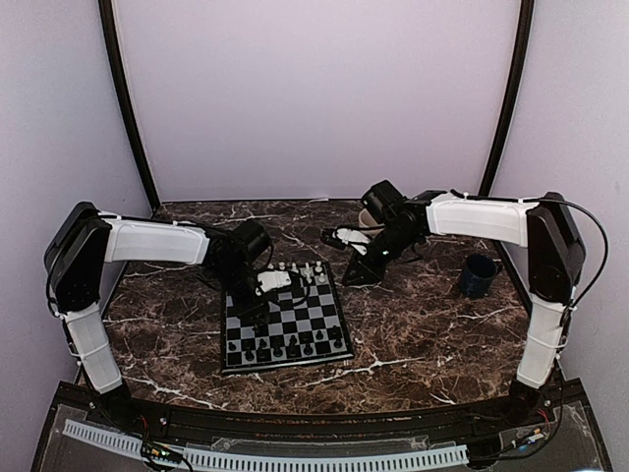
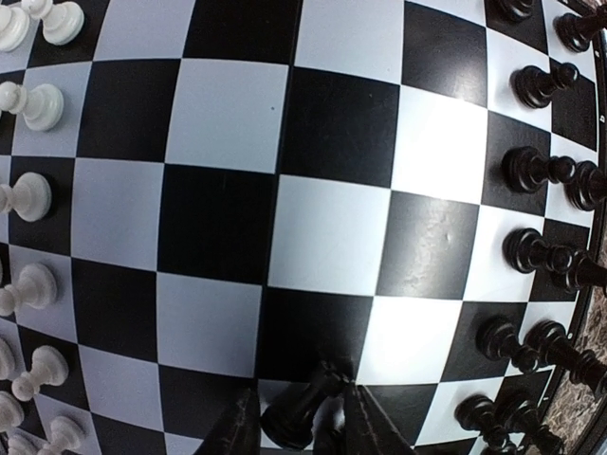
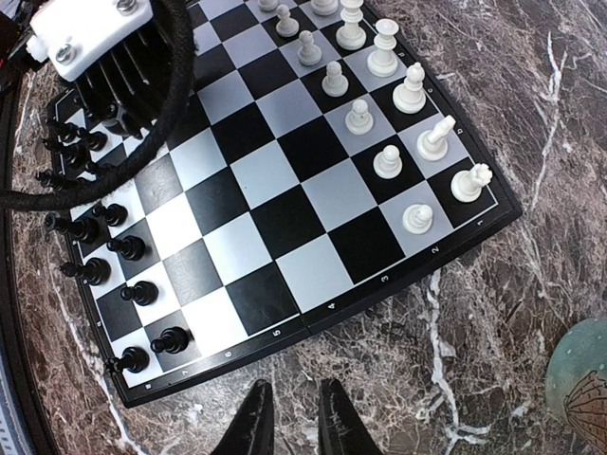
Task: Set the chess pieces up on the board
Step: Pick up the rook from the chessboard.
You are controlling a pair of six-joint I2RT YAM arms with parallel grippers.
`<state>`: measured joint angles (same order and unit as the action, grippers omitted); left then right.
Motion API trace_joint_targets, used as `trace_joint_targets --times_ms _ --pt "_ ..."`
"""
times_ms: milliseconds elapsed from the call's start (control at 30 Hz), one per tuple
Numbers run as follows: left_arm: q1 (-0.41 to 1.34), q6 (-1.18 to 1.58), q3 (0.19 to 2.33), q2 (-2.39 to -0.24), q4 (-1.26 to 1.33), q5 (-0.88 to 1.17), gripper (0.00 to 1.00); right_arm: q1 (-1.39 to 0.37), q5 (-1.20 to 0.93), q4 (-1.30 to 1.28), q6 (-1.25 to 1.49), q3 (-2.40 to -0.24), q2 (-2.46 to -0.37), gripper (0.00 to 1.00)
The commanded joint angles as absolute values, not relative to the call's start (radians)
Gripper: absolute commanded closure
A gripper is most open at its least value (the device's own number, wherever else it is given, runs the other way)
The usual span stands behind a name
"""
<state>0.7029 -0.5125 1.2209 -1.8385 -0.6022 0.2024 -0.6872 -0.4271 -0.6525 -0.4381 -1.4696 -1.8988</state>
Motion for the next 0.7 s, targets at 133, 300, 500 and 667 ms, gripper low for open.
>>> trace_joint_targets --times_ms 133,300,500,667 --pt "0.701 -0.505 1.154 -1.747 -0.596 0.203 0.69 -0.693 -0.446 -0.664 -0.448 -1.484 -1.915 0.81" --pt "0.705 -0.502 1.158 -1.755 -0.601 0.187 0.71 -0.693 -0.448 -0.669 -0.448 -1.489 -1.921 0.81" --pt "0.720 -0.499 1.173 -1.782 -0.611 0.180 0.74 -0.693 -0.444 -0.668 -0.448 -1.486 -1.919 0.81" --pt "0.741 -0.497 1.193 -1.815 -0.625 0.177 0.75 -0.693 -0.445 -0.668 -0.449 -1.486 -1.919 0.81"
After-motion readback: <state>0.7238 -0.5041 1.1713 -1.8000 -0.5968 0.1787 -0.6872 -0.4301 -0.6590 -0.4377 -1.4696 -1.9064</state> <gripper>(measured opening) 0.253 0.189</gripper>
